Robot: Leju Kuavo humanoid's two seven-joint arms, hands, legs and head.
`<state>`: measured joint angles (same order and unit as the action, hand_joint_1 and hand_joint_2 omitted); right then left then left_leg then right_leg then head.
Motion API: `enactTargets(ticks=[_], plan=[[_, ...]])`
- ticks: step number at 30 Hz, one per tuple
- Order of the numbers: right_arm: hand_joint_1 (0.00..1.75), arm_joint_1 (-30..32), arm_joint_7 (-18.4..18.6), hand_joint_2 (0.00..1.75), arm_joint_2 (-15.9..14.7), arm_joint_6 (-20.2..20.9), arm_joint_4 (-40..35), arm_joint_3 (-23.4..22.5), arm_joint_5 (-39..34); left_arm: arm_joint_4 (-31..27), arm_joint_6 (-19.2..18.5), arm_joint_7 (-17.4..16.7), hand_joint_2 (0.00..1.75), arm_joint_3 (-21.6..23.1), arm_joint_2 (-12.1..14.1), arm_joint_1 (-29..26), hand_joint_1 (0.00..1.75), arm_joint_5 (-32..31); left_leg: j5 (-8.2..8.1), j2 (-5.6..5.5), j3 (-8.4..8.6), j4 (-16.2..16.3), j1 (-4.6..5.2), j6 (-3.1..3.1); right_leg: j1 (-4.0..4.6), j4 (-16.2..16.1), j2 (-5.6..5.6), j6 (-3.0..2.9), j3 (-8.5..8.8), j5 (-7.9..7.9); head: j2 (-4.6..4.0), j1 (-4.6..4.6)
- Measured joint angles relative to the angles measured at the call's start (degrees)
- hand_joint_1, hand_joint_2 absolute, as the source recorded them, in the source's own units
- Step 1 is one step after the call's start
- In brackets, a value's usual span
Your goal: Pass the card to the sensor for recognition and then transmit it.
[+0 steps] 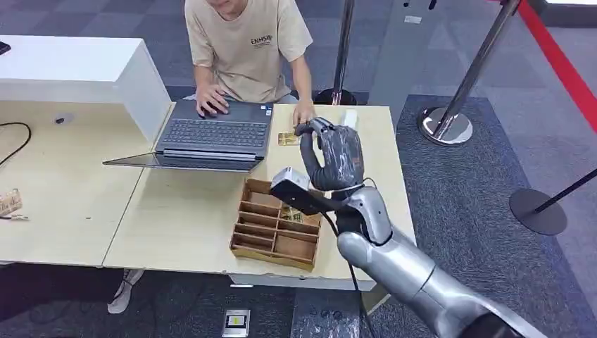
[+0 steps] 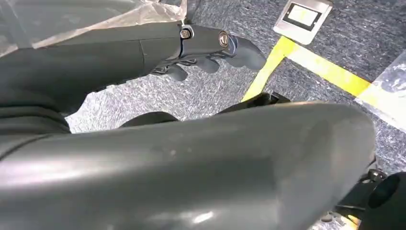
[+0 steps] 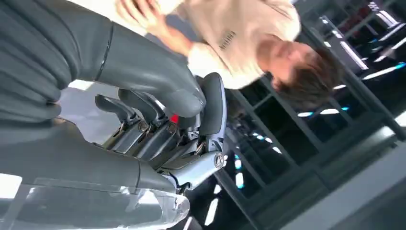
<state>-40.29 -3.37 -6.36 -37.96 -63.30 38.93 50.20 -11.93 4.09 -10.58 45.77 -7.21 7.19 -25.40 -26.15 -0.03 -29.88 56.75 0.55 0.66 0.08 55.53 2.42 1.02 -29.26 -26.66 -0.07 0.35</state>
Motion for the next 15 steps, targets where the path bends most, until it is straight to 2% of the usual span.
enactTargets(ticks=[2, 3, 4, 5, 12, 13, 15], plan=[[1.75, -3.4, -0.9, 1.75, 0.0, 0.7, 1.0, 0.0, -2.1, 0.0, 0.0, 0.2, 0.0, 0.1, 0.0, 0.0, 0.0, -0.2, 0.02, 0.01, -0.02, 0.0, 0.0, -0.01, 0.0, 0.0, 0.0, 0.0, -0.03, 0.02, 0.0, 0.0], [0.68, -5.1, -1.6, 1.75, 0.0, 0.7, 1.6, 0.0, -3.0, 0.0, 0.0, 0.3, 0.0, 0.1, 0.0, 0.0, 0.0, -0.2, 0.03, 0.01, -0.02, 0.0, 0.0, -0.02, 0.0, 0.0, 0.0, 0.01, -0.03, 0.03, 0.0, 0.04], [0.17, -6.5, -2.2, 1.75, 0.0, 0.7, 2.2, 0.0, -4.1, 0.0, 0.0, 0.3, 0.0, 0.1, 0.0, 0.0, 0.0, -0.1, 0.03, -0.01, -0.02, 0.0, 0.0, -0.02, 0.0, 0.0, 0.0, 0.01, -0.02, 0.03, 0.0, 0.0], [0.0, -7.5, -2.8, 1.75, 0.2, 0.6, 2.8, 0.0, -5.3, 0.0, 0.0, 0.3, 0.0, 0.1, -0.1, 0.0, 0.0, 0.1, 0.04, -0.03, -0.02, 0.0, 0.0, -0.01, 0.0, 0.0, 0.01, 0.01, -0.02, 0.03, 0.0, 0.04], [0.0, -7.8, -4.1, 1.75, 0.8, 1.0, 4.3, -0.5, -13.8, 0.0, 0.0, 0.6, 0.0, 0.1, -0.1, 0.0, 0.0, 0.8, 0.03, -0.03, -0.02, 0.0, 0.0, -0.01, 0.0, 0.0, 0.01, 0.01, -0.03, 0.03, 0.0, 0.02], [0.0, -7.2, -4.4, 0.0, 0.8, 1.5, 4.3, -0.6, -15.4, 0.0, 0.0, 0.6, 0.0, 0.1, -0.1, 0.0, 0.0, 0.9, 0.03, -0.03, -0.02, 0.0, 0.0, -0.01, 0.0, 0.0, 0.01, 0.01, -0.03, 0.03, 0.0, 0.02], [0.0, -5.8, -5.0, 0.0, 0.8, 2.5, 4.2, -1.2, -19.1, 0.0, 0.0, 0.6, 0.0, 0.1, -0.1, 0.0, 0.0, 1.0, 0.03, -0.03, -0.02, 0.0, 0.0, -0.01, 0.0, 0.0, 0.01, 0.01, -0.03, 0.03, 0.0, 0.02]])
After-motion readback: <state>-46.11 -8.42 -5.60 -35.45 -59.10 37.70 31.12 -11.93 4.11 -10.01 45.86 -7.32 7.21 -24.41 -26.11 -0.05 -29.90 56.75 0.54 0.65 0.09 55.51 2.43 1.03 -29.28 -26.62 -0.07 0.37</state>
